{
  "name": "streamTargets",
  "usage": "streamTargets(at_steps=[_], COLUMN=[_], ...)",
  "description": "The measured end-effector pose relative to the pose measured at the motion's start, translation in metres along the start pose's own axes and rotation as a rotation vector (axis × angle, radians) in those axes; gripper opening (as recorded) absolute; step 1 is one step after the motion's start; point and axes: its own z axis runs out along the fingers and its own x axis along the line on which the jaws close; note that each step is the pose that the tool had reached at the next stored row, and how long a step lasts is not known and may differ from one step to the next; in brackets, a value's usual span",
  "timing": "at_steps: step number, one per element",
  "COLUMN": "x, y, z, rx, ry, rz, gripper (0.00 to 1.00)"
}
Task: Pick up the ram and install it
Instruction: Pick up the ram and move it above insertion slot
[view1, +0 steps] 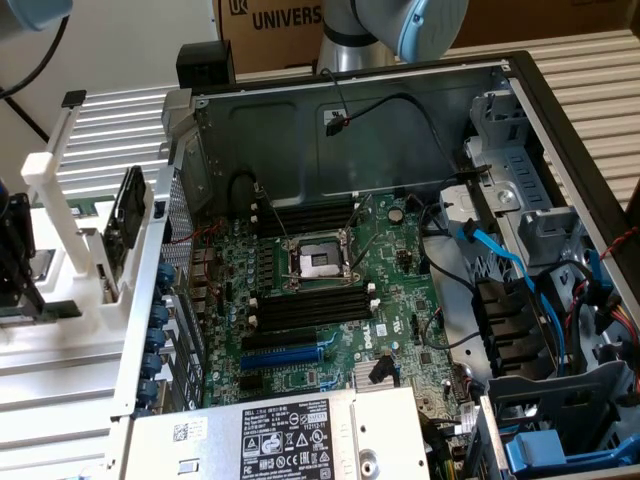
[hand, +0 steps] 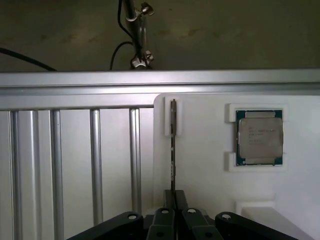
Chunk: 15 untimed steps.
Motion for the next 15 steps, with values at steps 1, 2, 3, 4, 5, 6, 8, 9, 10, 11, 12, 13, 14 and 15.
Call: streamTargets(at_steps=[1,2,3,4,5,6,8,9,10,11,12,13,14,15], x=[0.000,0.000,0.000,0.000,-0.001,-0.001,-0.001,-0.002,-0.002,-0.002,-0.002,-0.003,-0.003,-0.003], y=[0.0003,0.0007,0.0014,0.0017,0.0020,0.0027,0.0044,0.0050,0.0054,0.0055,0.0056,0.0056,0.0056,0.0056], z=[-0.0026,-0.0055,-0.0118,-0.0152,-0.0186,-0.0256,-0.0412,-0.0494,-0.0580,-0.0671,-0.0717,-0.0763,-0.0855,-0.0899], rx=[0.0001,0.0000,0.0001,0.0000,0.0001,0.0001,0.0001,0.0001,0.0002,0.0001,0.0002,0.0000,0.0003,0.0000], ry=[0.0000,0.0001,0.0000,0.0001,0.0000,0.0000,0.0000,0.0000,0.0000,0.0001,0.0000,0.0002,0.0004,0.0008], rz=[0.000,0.000,0.000,0.000,0.000,0.000,0.000,0.000,0.000,0.000,0.000,0.000,0.000,0.000], gripper=[0.12,0.12,0.12,0.12,0.12,0.12,0.12,0.12,0.12,0.12,0.12,0.12,0.12,0.12])
